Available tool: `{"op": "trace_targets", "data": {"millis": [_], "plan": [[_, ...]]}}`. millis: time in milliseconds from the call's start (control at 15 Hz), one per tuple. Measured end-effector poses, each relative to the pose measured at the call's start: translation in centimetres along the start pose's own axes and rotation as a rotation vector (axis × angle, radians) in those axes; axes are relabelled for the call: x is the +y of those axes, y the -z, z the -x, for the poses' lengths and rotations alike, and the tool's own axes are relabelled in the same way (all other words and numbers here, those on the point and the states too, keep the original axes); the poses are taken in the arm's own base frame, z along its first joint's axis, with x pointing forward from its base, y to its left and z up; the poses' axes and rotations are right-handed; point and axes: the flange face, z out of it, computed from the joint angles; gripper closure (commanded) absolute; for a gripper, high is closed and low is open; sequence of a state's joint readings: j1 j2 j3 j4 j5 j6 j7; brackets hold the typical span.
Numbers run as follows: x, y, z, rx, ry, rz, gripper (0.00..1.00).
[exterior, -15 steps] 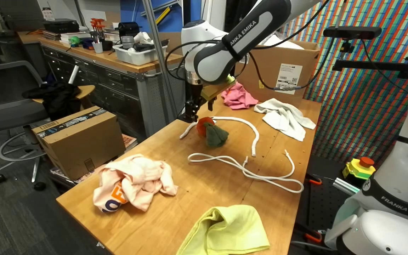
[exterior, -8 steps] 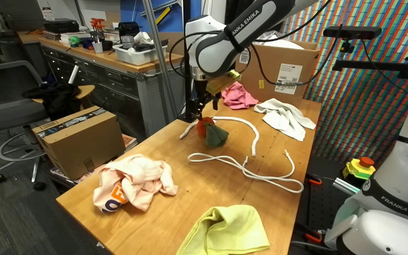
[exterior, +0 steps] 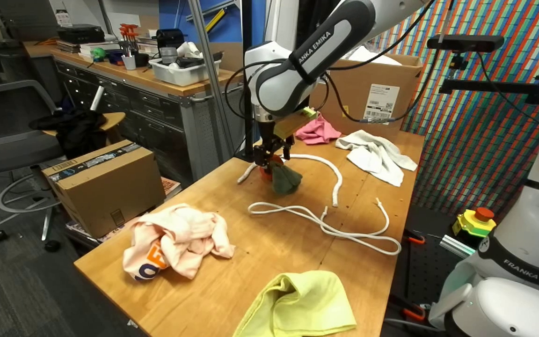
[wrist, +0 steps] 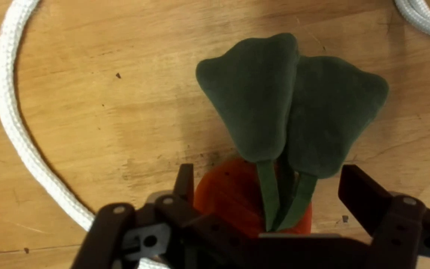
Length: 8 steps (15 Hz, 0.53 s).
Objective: Move the peach shirt and green towel to the left then move the green towel towards you, then move the pink shirt to the right, then move the white towel to the right, move one rope towards you
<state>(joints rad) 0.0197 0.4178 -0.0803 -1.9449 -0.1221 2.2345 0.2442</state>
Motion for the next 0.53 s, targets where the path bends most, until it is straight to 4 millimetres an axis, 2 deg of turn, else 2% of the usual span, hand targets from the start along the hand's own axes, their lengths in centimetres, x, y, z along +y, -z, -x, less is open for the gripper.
{"op": "trace_targets", "data": {"millis": [267,533], "plan": [[-0.3,-1.6,0.0,-0.020,0.009,0.005,0.00],[-0.2,-1.9,-0.2,-0.012,0.000,-0.006,0.00]]}}
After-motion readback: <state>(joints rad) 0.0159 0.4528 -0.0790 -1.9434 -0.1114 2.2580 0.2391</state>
